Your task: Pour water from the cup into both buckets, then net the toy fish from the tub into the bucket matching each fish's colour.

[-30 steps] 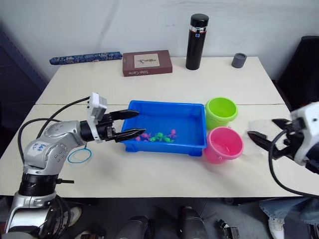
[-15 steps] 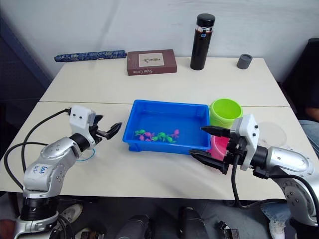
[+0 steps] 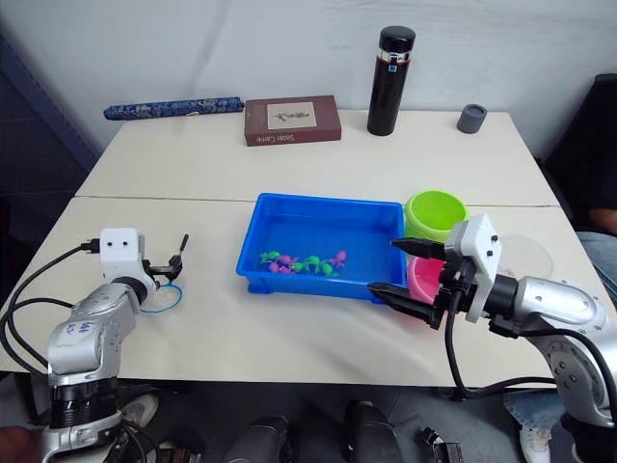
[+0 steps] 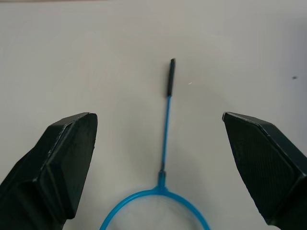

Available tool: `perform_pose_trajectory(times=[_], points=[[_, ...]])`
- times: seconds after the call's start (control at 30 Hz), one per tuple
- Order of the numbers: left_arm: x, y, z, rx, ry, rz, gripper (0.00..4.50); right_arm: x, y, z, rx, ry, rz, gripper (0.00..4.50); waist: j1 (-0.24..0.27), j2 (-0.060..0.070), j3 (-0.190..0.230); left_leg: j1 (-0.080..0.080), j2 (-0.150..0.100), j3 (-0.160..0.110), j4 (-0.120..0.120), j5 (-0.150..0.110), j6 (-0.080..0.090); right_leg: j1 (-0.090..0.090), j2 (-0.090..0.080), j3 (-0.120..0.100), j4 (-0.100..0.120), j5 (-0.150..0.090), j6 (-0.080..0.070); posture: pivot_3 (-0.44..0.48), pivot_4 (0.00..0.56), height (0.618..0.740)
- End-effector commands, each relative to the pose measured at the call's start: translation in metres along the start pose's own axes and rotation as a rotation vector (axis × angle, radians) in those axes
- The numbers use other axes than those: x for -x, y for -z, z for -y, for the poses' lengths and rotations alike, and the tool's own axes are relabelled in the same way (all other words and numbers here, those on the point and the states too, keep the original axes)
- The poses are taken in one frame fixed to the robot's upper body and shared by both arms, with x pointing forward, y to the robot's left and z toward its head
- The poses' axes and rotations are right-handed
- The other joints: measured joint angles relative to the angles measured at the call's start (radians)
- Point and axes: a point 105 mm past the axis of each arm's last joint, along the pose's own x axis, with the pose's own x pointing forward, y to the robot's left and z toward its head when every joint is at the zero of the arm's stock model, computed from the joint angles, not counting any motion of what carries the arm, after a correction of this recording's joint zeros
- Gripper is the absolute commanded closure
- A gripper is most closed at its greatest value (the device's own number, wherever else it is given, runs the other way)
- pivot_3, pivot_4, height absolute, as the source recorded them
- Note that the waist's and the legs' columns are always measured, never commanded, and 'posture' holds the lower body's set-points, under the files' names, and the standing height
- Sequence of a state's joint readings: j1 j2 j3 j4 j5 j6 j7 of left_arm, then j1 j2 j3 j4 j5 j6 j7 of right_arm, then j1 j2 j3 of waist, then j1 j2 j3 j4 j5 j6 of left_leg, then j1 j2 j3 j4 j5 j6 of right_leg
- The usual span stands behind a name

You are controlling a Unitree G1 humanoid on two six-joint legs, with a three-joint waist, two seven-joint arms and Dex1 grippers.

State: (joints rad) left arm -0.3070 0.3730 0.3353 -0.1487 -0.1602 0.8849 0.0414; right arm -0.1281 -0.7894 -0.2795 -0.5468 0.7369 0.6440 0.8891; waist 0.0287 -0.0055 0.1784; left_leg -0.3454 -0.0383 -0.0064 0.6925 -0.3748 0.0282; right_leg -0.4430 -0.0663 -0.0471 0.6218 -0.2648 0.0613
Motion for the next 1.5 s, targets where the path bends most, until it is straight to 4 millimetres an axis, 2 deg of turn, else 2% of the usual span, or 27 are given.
perform_pose_trajectory(times=[0.03,0.43,0.67,0.73,0.8,1.03,1.43,1.5], points=[[-0.013,-0.004,-0.007,0.035,0.009,0.007,0.0,0.002,-0.009,-0.006,0.029,0.0,0.018,0.02,0.003,0.0,0.0,0.0,0.0,0.0,0.0,0.0,0.0,0.0,0.0,0.0,0.0,0.0,0.0,0.0,0.15,0.739],[-0.04,-0.001,0.002,-0.053,0.1,-0.053,0.0,0.002,-0.009,-0.007,0.018,0.037,0.015,0.02,-0.001,-0.001,0.0,0.0,0.0,0.0,0.001,0.0,0.0,0.0,0.0,-0.001,0.0,0.0,0.0,0.0,0.15,0.739],[-0.049,0.009,0.005,-0.065,0.129,-0.095,0.0,0.005,-0.009,-0.005,0.024,0.068,0.008,0.02,-0.001,0.0,0.0,0.0,0.0,0.0,0.001,0.0,0.0,0.0,0.0,-0.001,0.0,0.0,0.0,0.0,0.15,0.739],[-0.051,0.011,0.004,-0.06,0.136,-0.101,0.54,0.006,-0.01,-0.005,0.026,0.076,0.007,0.0,-0.001,-0.001,0.0,0.0,0.0,0.0,0.001,0.0,-0.001,0.0,-0.001,-0.001,0.0,0.0,0.0,0.0,0.15,0.739],[-0.052,0.013,0.004,-0.064,0.14,-0.104,1.26,0.007,-0.01,-0.005,0.027,0.082,0.006,0.0,-0.001,-0.001,0.0,0.0,0.0,0.0,0.001,0.0,-0.001,0.0,-0.001,-0.001,0.001,0.0,0.0,0.0,0.15,0.739],[-0.054,0.014,0.006,-0.08,0.153,-0.108,4.48,0.009,-0.009,-0.006,0.027,0.092,-0.001,0.0,-0.004,-0.001,0.0,0.001,0.0,0.0,0.001,0.0,-0.001,0.0,-0.001,-0.001,0.002,0.0,0.0,0.0,0.15,0.739],[-0.055,0.017,0.005,-0.077,0.148,-0.113,4.48,0.01,-0.009,-0.005,0.025,0.1,-0.008,0.0,-0.003,-0.001,0.0,0.001,0.0,0.0,0.001,0.0,-0.001,0.0,-0.001,-0.001,0.002,0.0,0.0,0.0,0.15,0.739],[-0.055,0.011,0.002,-0.079,0.133,-0.094,4.48,0.01,-0.009,-0.004,0.026,0.101,-0.008,0.0,-0.003,-0.001,0.0,0.001,0.0,0.0,0.001,0.0,-0.001,0.0,-0.001,-0.001,0.002,0.0,0.0,0.0,0.15,0.739]])
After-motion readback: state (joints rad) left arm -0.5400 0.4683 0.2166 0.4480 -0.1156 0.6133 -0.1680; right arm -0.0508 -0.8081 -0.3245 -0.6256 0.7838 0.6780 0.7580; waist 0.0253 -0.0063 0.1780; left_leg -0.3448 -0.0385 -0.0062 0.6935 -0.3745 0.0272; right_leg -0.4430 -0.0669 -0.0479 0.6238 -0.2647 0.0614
